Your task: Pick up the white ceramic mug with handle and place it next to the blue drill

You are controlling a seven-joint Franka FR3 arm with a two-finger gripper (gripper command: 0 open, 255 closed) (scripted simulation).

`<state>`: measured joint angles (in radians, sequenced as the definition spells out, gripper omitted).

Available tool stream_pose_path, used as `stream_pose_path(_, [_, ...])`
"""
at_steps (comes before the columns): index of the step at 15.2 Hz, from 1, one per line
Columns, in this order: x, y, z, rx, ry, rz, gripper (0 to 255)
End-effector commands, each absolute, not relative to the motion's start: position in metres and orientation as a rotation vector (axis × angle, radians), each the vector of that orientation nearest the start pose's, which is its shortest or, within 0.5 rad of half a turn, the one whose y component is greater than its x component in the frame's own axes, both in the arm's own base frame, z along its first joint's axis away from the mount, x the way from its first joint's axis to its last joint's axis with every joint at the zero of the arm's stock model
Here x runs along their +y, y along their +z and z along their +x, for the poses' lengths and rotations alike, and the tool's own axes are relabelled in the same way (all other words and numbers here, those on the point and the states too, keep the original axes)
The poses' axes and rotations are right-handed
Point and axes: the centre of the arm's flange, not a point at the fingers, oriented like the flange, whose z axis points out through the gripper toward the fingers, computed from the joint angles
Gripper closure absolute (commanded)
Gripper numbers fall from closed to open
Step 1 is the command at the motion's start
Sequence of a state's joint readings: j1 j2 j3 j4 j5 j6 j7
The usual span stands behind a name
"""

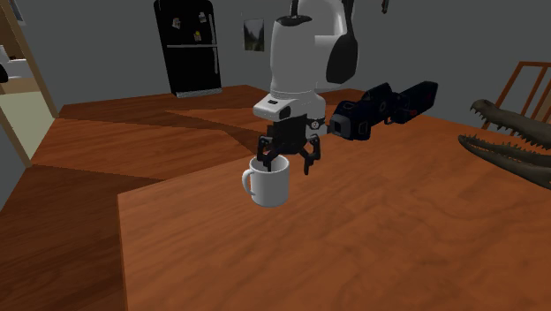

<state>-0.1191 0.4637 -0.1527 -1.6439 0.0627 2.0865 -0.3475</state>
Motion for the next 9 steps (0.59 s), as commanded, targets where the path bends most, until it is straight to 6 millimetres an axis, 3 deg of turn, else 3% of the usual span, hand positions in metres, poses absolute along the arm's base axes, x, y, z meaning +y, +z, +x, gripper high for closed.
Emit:
stream_pose_path(1, [-0.1664, 0.3471, 0.6521, -0.094, 0.029, -3.149, 0])
stream_pose_path(5, [-0.1664, 0.3472, 0.6521, -0.094, 0.029, -3.149, 0])
stream_pose_path(6, [-0.1664, 0.3472, 0.6521, -0.094, 0.029, -3.149, 255])
stream_pose_path(9, [-0.1664, 0.3472, 0.6521, -0.094, 0.029, -3.149, 255])
